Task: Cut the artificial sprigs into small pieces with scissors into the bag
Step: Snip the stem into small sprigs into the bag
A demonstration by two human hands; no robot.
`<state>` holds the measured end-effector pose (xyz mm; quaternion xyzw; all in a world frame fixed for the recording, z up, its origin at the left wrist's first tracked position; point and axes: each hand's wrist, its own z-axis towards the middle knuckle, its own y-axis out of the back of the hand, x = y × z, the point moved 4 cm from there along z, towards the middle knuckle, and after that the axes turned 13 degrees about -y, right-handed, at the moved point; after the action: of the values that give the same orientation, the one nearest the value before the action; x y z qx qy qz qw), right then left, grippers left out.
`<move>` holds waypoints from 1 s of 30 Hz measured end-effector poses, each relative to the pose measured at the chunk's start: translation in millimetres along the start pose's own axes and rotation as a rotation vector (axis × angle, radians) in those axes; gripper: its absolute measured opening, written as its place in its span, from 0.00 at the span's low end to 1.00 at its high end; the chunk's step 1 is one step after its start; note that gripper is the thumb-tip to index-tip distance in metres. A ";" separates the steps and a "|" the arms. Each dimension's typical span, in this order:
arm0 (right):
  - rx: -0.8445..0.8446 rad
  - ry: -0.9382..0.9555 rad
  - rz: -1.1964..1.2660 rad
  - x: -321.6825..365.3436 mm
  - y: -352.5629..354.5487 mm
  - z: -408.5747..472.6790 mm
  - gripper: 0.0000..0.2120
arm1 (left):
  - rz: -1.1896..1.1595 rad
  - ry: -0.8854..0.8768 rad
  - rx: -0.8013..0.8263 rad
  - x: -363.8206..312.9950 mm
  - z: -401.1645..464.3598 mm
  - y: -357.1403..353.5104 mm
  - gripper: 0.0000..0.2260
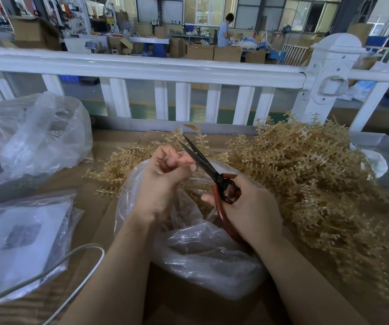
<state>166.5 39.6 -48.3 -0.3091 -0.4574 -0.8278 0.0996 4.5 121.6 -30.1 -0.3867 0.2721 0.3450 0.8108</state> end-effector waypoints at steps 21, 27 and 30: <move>-0.019 0.008 -0.059 4.3 2.7 -1.2 0.31 | 0.092 0.103 0.001 3.5 -3.8 8.9 0.05; -0.051 0.015 -0.060 5.2 4.7 -2.5 0.27 | 0.116 0.093 -0.004 3.0 -3.6 7.7 0.06; -0.060 0.023 -0.047 4.5 5.1 -2.4 0.27 | 0.116 0.088 -0.010 2.4 -3.6 7.0 0.06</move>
<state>164.3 35.3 -43.0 -0.2915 -0.4386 -0.8467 0.0759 0.0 122.7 -36.9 -0.3892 0.3278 0.3752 0.7748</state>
